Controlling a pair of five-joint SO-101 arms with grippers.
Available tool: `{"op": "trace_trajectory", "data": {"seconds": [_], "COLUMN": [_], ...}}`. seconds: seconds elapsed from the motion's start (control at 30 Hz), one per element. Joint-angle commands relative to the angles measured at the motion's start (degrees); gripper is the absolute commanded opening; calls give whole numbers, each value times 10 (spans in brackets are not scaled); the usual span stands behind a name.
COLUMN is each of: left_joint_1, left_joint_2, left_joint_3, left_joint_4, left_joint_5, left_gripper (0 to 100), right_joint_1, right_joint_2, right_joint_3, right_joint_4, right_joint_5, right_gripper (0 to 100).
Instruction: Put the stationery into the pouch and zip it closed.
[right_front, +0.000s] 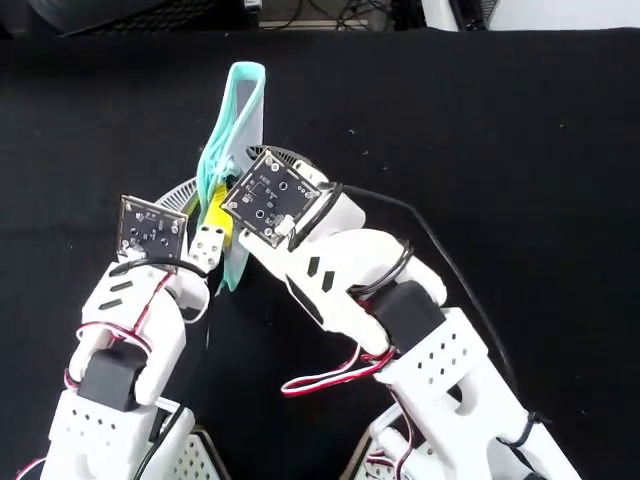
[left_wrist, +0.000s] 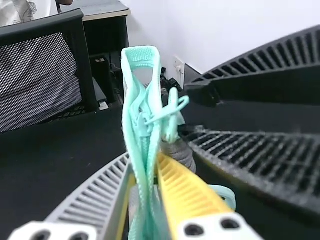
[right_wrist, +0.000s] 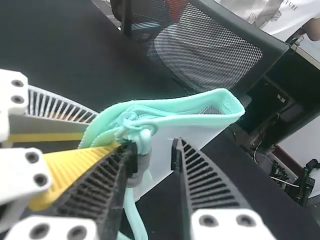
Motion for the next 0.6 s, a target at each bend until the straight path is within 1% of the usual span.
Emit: {"op": "trace_trajectory", "data": {"seconds": [0.0, 0.07, 0.17, 0.3, 0.43, 0.57], "left_joint_1": [11, 11, 11, 15, 45, 42], "left_joint_2": [2, 2, 2, 2, 2, 2], "left_joint_3": [-7, -9, -7, -10, -7, -7], "left_joint_4": [21, 22, 22, 22, 22, 22], "left_joint_5": [5, 4, -22, -26, -28, -29], "left_gripper": [33, 33, 30, 30, 30, 30], "right_joint_1": [-4, -5, -6, -7, -8, -11], "right_joint_2": [-1, -4, -36, -81, -80, -64], "right_joint_3": [-24, -24, -22, -22, -21, -22], "right_joint_4": [-9, -9, -3, 15, 17, 19], "right_joint_5": [-6, -6, -6, -6, -6, -6], "right_gripper": [121, 121, 121, 123, 123, 123]}}
